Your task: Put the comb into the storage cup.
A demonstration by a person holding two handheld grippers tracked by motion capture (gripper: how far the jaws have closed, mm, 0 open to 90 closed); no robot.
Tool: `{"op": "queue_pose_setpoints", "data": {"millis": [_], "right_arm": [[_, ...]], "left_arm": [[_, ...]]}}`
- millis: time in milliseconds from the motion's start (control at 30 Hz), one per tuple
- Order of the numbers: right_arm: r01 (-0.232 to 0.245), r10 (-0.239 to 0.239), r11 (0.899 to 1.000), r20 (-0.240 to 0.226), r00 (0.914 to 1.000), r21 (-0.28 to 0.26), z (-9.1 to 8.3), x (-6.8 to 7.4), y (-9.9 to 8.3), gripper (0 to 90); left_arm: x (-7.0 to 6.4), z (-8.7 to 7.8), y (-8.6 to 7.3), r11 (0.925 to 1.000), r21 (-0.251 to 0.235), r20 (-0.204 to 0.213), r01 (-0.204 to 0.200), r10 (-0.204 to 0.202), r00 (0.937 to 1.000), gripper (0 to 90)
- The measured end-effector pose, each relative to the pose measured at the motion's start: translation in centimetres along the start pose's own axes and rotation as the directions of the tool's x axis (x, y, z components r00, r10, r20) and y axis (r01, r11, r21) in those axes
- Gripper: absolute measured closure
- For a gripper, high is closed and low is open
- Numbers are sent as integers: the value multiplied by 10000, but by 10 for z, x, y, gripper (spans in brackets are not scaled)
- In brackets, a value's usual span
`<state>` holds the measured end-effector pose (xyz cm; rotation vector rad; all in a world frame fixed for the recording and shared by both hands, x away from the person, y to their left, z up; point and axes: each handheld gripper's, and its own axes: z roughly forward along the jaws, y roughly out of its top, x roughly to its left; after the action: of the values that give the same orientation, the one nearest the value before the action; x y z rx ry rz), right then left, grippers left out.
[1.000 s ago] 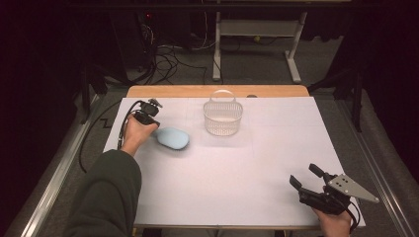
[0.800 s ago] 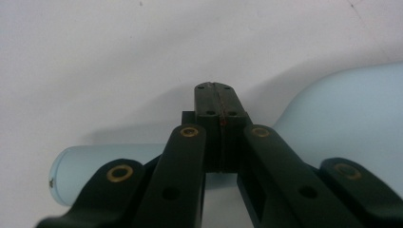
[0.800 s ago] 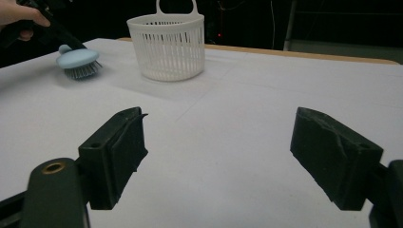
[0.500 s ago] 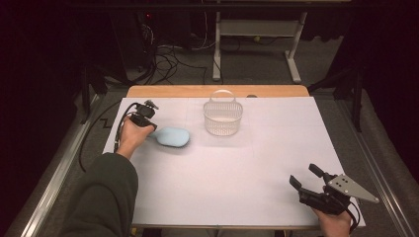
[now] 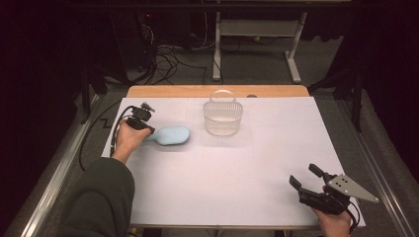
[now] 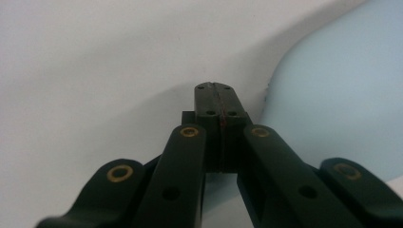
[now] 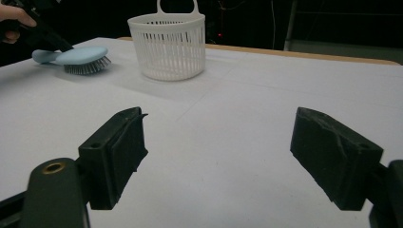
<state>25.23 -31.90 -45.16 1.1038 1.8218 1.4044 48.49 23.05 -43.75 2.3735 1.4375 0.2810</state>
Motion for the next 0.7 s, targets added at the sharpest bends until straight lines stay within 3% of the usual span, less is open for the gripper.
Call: {"op": "queue_pose_setpoints", "data": {"millis": [700], "right_arm": [[-3, 3, 10000, 16, 10000, -38, -1, 0, 0, 195]], "left_arm": [[-6, -6, -17, 9998, -216, 299, -6, 12, 9996, 900]]}}
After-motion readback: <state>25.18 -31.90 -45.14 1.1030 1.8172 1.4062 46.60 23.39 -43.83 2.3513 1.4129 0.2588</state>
